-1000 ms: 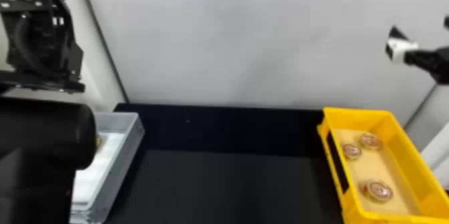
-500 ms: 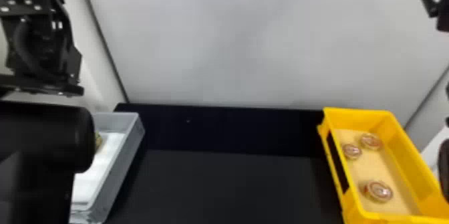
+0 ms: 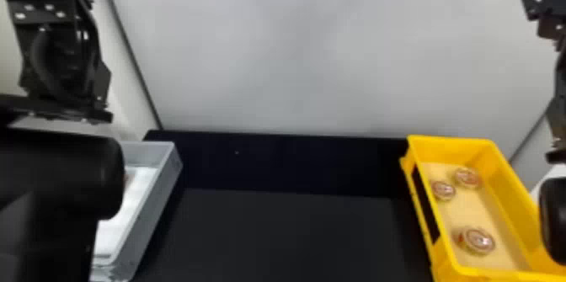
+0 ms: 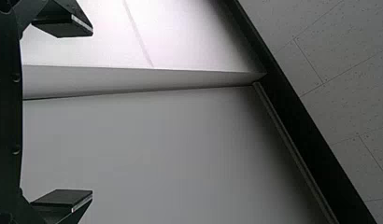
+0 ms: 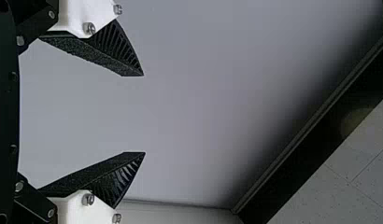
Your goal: Pick up the round yellow can and place it in the yellow rectangular box
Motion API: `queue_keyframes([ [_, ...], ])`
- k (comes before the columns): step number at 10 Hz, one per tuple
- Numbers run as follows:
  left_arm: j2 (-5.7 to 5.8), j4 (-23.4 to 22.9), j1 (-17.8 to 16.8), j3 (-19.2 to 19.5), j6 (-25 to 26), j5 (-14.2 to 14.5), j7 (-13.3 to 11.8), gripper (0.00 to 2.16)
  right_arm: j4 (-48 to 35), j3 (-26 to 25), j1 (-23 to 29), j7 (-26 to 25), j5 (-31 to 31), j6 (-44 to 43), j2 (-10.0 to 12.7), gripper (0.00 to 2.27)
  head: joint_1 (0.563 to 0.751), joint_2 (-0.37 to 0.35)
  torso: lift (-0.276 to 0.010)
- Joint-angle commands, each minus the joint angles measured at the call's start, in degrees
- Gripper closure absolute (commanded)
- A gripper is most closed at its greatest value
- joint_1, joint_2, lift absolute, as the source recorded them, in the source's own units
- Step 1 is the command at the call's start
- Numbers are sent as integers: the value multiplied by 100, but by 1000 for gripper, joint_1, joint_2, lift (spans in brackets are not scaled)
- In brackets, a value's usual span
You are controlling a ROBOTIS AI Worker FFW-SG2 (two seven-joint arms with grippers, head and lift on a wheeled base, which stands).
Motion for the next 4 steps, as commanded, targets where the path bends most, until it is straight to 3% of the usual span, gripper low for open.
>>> queue_keyframes([
  [1, -1, 2, 2, 1, -1, 2, 2, 65, -21, -14, 20, -9, -1, 0, -1, 234, 663, 54, -10],
  [4, -1, 10, 2, 10, -1, 2, 11, 65, -531, -515, -51, -61, 210, -123, -27, 234, 663, 54, -10],
])
